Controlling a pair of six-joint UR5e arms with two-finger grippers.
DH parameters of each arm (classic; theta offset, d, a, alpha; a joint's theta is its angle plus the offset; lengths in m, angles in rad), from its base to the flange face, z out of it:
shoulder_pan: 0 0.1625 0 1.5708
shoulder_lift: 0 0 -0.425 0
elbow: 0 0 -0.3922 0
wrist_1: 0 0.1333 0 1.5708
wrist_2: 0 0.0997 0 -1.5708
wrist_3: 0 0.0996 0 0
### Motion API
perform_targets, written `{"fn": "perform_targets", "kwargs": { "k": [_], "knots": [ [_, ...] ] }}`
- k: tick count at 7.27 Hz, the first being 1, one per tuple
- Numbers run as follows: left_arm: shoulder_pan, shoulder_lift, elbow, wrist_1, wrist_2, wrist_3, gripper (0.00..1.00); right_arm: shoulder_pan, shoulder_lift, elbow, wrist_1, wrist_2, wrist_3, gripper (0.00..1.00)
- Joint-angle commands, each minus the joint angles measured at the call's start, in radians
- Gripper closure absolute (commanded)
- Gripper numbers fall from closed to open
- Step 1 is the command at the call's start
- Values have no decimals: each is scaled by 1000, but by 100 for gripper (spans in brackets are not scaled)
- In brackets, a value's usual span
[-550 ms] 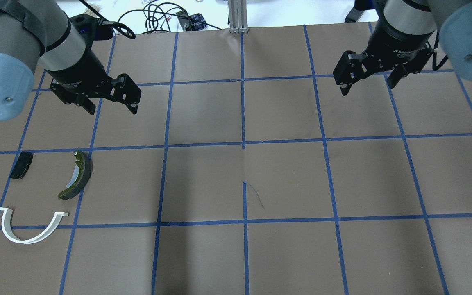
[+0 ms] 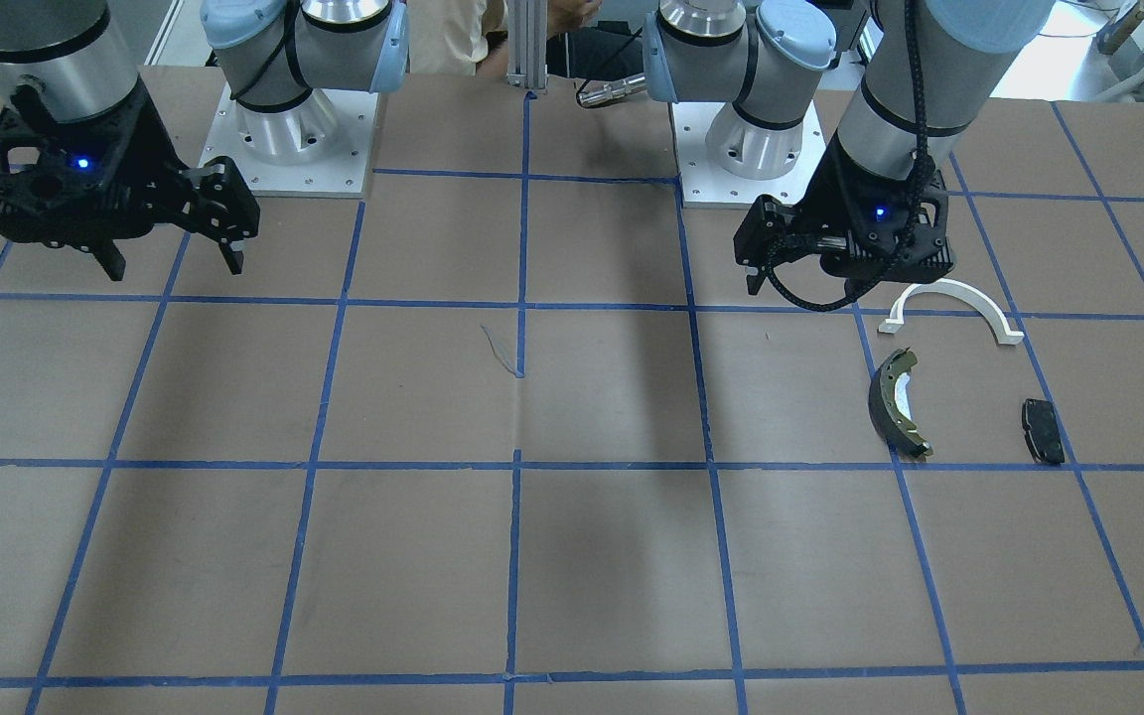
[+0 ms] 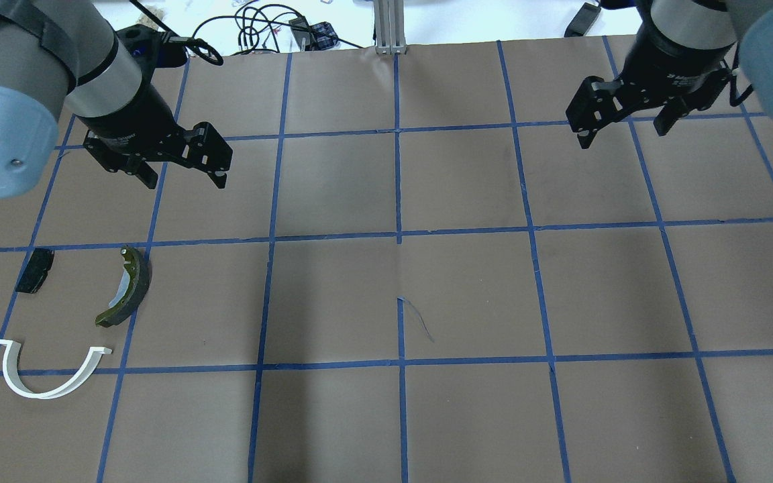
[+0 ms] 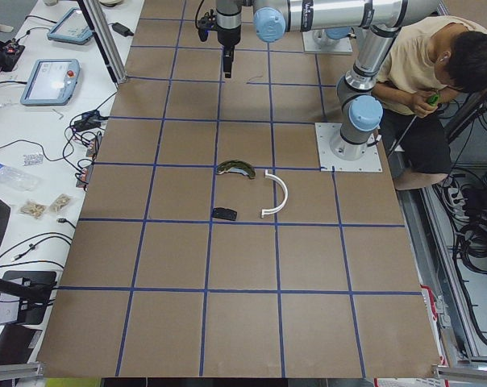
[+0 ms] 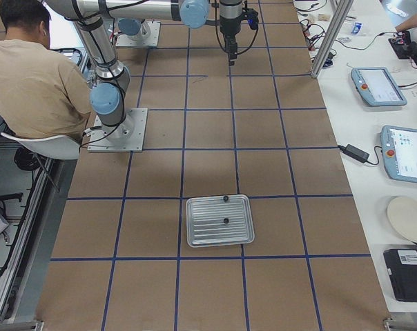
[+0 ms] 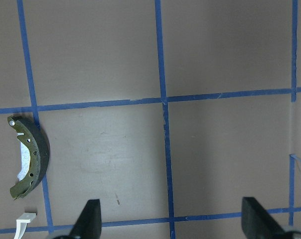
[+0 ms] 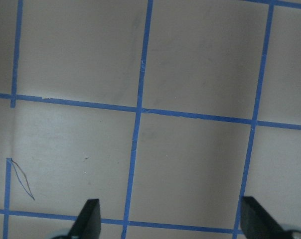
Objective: Place bearing gear from tray to pile
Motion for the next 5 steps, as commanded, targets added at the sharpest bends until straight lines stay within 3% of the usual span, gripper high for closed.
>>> {"fn": "perform_targets", "kwargs": {
  "k": [1, 3, 5],
  "knots": [
    [0, -1, 0, 2, 0, 0, 0, -223, 18, 5, -9, 5, -200, 0],
    [0, -2, 0, 2, 0, 0, 0, -407, 79, 5, -30, -5, -384, 0],
    [1, -5, -2, 2, -2, 0, 0, -570, 191, 5, -182, -4, -673, 0]
  ]
}}
